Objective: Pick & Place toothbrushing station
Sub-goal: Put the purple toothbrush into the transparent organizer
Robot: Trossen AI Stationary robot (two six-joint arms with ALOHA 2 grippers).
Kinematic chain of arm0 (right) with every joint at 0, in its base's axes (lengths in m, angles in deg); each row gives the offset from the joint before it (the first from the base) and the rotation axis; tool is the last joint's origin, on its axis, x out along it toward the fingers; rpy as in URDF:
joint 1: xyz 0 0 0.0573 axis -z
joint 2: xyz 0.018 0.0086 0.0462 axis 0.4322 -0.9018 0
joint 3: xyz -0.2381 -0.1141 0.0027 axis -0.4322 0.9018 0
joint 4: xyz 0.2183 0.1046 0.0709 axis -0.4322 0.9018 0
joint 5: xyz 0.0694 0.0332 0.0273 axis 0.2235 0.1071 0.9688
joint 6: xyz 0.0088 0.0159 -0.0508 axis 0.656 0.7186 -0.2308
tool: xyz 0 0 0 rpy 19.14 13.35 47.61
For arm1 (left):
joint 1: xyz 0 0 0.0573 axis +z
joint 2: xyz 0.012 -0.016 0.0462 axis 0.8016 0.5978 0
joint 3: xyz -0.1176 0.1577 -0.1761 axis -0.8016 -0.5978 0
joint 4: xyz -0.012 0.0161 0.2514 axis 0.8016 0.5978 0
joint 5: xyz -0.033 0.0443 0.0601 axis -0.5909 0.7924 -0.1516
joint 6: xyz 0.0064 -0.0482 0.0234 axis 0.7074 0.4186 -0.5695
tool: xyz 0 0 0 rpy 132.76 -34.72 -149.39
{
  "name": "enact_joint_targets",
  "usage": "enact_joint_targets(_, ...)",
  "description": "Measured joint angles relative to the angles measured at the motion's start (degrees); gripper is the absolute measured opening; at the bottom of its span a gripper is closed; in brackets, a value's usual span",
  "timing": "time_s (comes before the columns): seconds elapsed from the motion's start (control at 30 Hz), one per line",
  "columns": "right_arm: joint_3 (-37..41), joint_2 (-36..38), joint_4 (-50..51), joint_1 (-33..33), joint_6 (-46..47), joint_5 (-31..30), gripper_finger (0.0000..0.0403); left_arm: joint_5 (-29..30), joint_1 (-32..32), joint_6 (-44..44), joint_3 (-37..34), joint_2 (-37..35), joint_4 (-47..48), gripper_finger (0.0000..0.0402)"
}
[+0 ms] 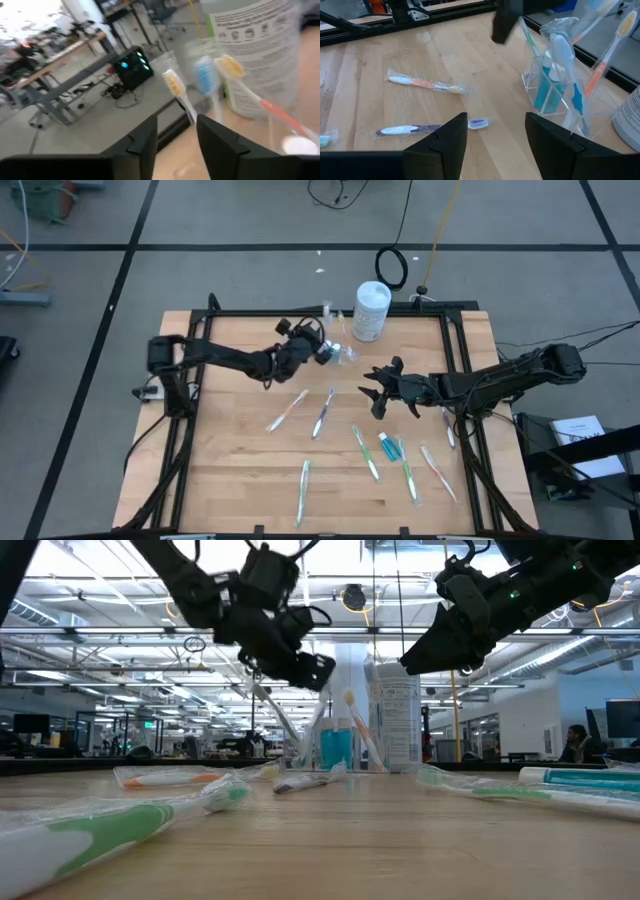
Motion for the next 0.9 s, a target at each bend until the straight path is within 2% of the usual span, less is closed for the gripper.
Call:
enact_joint_targets(0.17, 0.03, 0.34, 2.79, -0.02, 0.19, 2.68, 0.0194, -5.02, -0.99, 3.25, 0.00, -9.29, 15.09, 0.0172)
enact_joint_targets(0.33, 0.02, 2.76, 9.33, -0.04, 4.74, 3.02, 0.0194, -6.01, -1.39, 3.10, 0.05, -17.37, 24.68, 0.0177)
enact_joint_targets(0.43, -0.56, 5.22, 18.07, -0.04, 8.80, 3.13, 0.0194, -6.45, -1.39, 3.07, 0.05, -20.76, 27.12, 0.0177)
enact_joint_targets(0.53, -2.82, 7.59, 32.70, -0.04, 16.07, 4.63, 0.0194, -6.61, -1.39, 3.34, 0.07, -22.42, 27.78, 0.0177)
enact_joint_targets(0.63, -4.23, 9.20, 47.22, 0.09, 28.03, 9.16, 0.0194, -7.02, -1.37, 5.21, 0.05, -22.65, 27.75, 0.0177)
enact_joint_targets(0.7, -4.29, 9.70, 53.85, 0.08, 35.97, 14.60, 0.0194, -8.37, -1.16, 7.21, 0.05, -22.59, 27.79, 0.0177)
enact_joint_targets(0.8, -4.31, 9.07, 61.58, 0.05, 45.74, 22.87, 0.0194, -12.61, -0.84, 8.15, 0.05, -21.70, 27.33, 0.0177)
enact_joint_targets(0.9, -4.31, 7.19, 66.24, -0.07, 50.61, 26.87, 0.0194, -16.51, -0.35, 6.69, 0.01, -21.30, 26.80, 0.0177)
